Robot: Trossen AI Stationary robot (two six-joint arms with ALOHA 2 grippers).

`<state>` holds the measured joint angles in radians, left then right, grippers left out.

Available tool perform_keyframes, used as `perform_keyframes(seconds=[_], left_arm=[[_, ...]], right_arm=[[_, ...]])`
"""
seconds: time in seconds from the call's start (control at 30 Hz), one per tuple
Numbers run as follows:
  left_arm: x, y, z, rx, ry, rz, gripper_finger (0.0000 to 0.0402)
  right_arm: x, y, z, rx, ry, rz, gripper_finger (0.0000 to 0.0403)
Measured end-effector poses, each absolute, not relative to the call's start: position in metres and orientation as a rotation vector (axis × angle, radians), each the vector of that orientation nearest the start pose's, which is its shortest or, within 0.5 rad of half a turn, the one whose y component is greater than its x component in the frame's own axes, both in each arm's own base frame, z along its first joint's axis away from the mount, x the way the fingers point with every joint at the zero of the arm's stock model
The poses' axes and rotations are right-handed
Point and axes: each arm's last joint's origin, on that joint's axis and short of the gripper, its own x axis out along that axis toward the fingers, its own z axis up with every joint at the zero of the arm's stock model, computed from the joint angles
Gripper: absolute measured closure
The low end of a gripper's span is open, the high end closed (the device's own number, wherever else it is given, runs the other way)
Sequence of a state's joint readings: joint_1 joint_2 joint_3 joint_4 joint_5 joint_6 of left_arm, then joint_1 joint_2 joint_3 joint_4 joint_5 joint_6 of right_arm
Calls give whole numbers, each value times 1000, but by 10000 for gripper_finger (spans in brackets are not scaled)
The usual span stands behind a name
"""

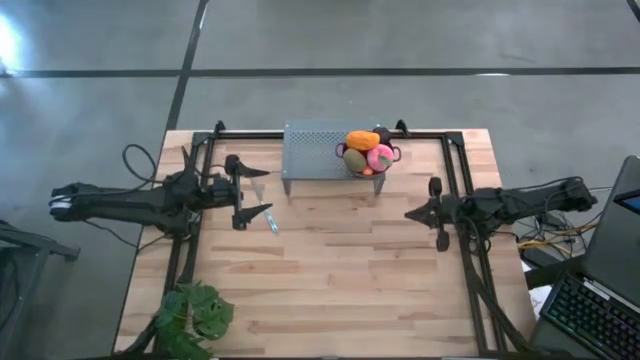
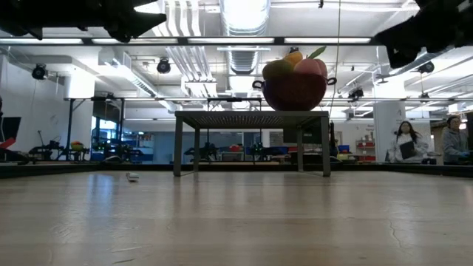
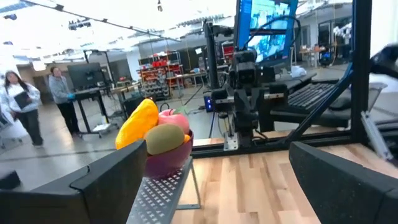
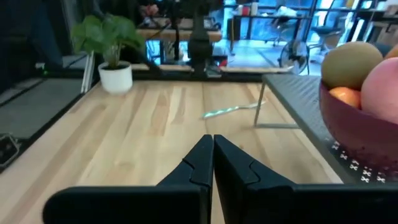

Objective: Pick & Place Fruit
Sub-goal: Put the knife on the shelf

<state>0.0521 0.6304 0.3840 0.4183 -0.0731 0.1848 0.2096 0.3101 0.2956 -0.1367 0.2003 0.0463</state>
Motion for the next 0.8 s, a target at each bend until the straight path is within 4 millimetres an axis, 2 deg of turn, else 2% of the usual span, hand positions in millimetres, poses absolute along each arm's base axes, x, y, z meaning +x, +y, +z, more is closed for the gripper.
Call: perform_keyframes(seconds=[0.27,0.5,0.8], left_arm=[[153,10,278,65,-183,131,5],[153,10,277,-46,-187,125,5],[153,12,279,-37,-210,179,5]], right_arm=[[104,16,203,-33,86,2,395],[94,14,193,-84,122,4,395],[92,13,188,-66,140,1,394]])
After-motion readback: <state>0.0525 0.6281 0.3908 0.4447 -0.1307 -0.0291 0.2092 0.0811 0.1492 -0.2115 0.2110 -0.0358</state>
